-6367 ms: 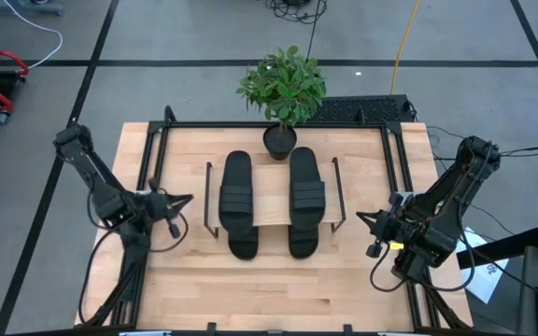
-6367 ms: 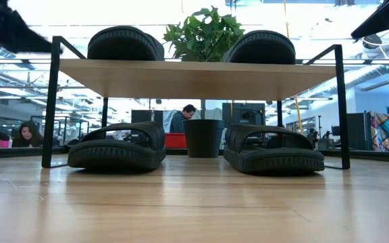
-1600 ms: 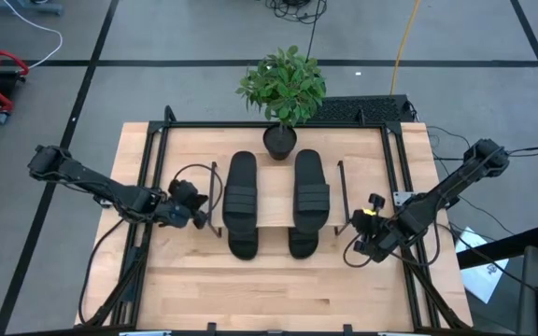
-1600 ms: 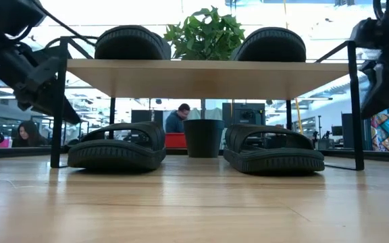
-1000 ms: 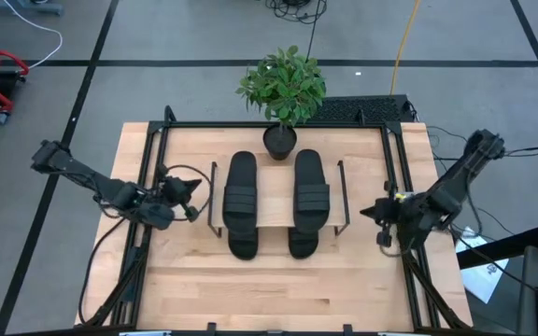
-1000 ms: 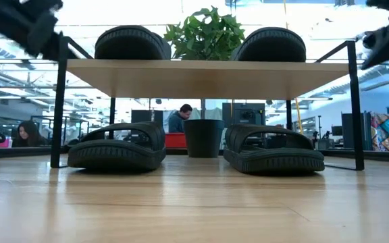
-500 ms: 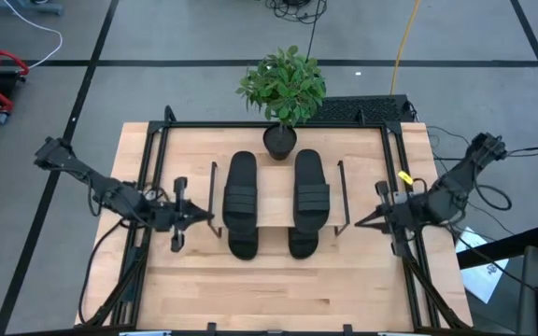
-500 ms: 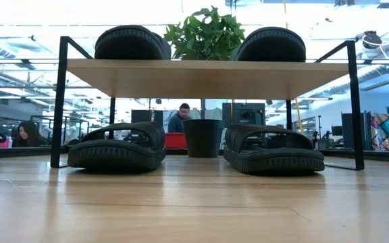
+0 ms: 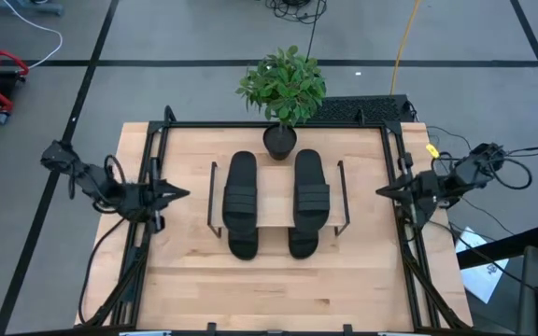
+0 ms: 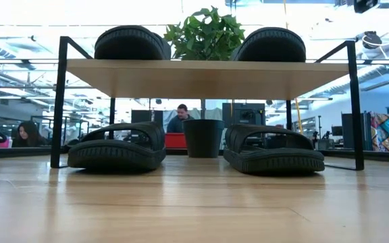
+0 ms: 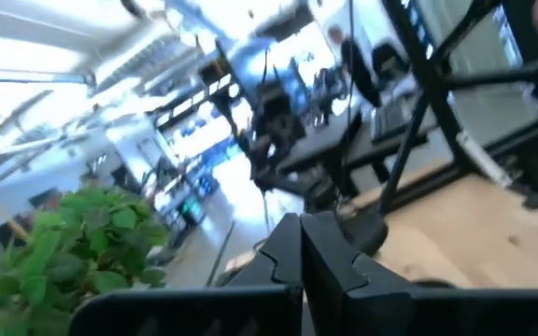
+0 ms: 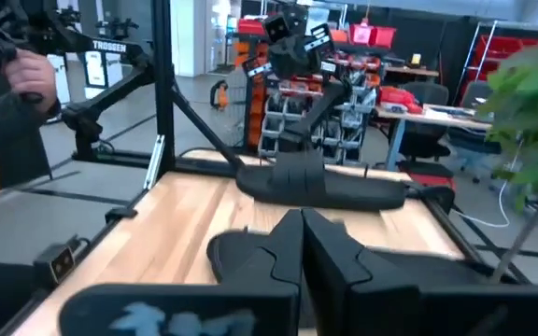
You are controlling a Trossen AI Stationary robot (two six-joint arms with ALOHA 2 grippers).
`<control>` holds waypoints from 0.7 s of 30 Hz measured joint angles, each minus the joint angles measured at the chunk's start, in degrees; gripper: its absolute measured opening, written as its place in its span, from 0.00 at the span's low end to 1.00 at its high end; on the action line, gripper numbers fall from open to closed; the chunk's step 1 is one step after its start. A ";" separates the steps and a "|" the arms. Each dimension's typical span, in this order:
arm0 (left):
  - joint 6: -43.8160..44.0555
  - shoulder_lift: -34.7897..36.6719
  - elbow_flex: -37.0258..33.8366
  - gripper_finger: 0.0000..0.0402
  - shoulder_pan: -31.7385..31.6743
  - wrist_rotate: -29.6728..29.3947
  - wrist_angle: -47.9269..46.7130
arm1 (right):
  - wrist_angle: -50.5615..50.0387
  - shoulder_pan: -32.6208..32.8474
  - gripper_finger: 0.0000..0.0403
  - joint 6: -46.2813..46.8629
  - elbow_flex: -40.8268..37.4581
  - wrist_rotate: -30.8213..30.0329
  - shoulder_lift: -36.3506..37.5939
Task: Pick and place slides into the shelf
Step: Return to Home Position
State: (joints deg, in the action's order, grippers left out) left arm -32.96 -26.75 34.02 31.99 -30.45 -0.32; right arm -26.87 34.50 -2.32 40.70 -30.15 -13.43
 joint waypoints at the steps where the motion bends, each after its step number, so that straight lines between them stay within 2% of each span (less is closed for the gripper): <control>1: -0.35 1.81 -2.52 0.00 -0.50 2.03 2.29 | 0.42 0.00 0.00 0.08 -1.33 0.00 1.20; 4: -1.48 6.75 -10.48 0.00 -2.43 10.21 9.07 | 4.58 0.00 0.00 -0.02 -5.91 1.17 3.94; 5: -1.48 8.03 -12.84 0.00 -3.34 10.84 11.31 | 5.65 0.01 0.00 -0.04 -7.36 2.01 4.61; 9: 1.06 12.68 -20.43 0.00 -7.85 10.22 14.06 | 7.78 -0.02 0.00 -0.05 -12.18 3.00 6.33; 13: 7.06 17.21 -24.49 0.00 -12.20 9.45 14.15 | 9.76 -0.07 0.00 1.53 -15.72 -1.19 9.29; 17: 7.22 23.22 -27.16 0.00 -12.60 9.43 13.95 | 9.02 -0.07 0.00 4.33 -18.29 -3.07 13.39; 21: 5.79 26.47 -29.18 0.00 -11.95 9.39 12.73 | 8.72 -0.04 0.00 5.62 -18.73 -2.80 13.15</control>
State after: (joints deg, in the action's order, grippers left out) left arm -27.16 -0.28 4.83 20.04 -21.05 12.41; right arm -18.14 34.46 3.30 21.97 -32.95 -0.27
